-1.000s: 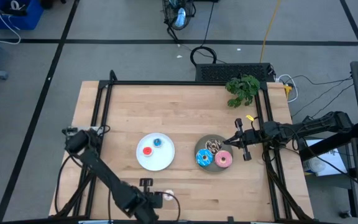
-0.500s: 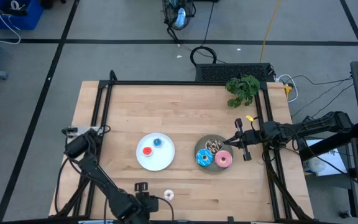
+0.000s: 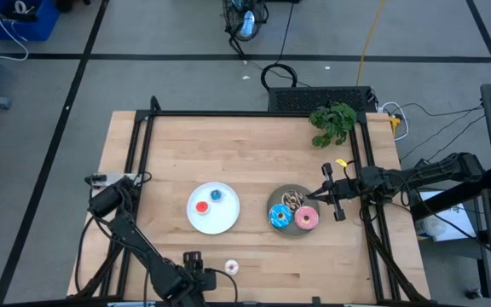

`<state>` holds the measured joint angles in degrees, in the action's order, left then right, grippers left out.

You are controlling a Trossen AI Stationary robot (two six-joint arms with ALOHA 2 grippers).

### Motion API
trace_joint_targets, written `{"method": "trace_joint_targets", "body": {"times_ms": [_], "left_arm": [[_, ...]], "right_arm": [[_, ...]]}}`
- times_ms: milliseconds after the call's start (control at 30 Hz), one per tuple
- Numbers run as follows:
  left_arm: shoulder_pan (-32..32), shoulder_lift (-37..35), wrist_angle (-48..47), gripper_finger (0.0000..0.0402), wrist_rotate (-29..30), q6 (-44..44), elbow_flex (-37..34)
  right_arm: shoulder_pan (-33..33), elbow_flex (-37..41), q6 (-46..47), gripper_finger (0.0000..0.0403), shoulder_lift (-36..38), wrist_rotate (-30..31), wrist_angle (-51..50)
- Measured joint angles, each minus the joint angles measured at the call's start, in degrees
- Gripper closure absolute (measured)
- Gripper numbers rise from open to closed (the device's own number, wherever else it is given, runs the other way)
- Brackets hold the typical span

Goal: Pick & Place donuts
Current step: Put the small brown donut on the white plate

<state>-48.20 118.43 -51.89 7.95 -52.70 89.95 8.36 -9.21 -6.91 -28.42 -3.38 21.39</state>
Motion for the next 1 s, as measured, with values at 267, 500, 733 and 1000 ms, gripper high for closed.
{"method": "trace_joint_targets", "body": {"times_ms": [267,500,733,1000], "left_arm": [[0.00,-0.04,5.74,0.0086,-1.55,0.26,-4.39],[0.19,-0.07,8.33,0.0087,-1.95,0.73,-6.97],[0.34,-0.31,12.75,0.0087,-1.55,1.55,-9.39],[0.39,-0.31,12.75,0.0090,-2.14,2.87,-9.50]], "right_arm": [[-0.01,0.00,0.01,0.0403,0.00,0.02,0.00],[-0.02,0.00,0.05,0.0403,0.02,0.04,-0.01],[-0.02,0.00,0.40,0.0403,0.02,0.04,-0.26],[0.00,0.00,0.36,0.0403,0.02,0.04,-0.26]]}}
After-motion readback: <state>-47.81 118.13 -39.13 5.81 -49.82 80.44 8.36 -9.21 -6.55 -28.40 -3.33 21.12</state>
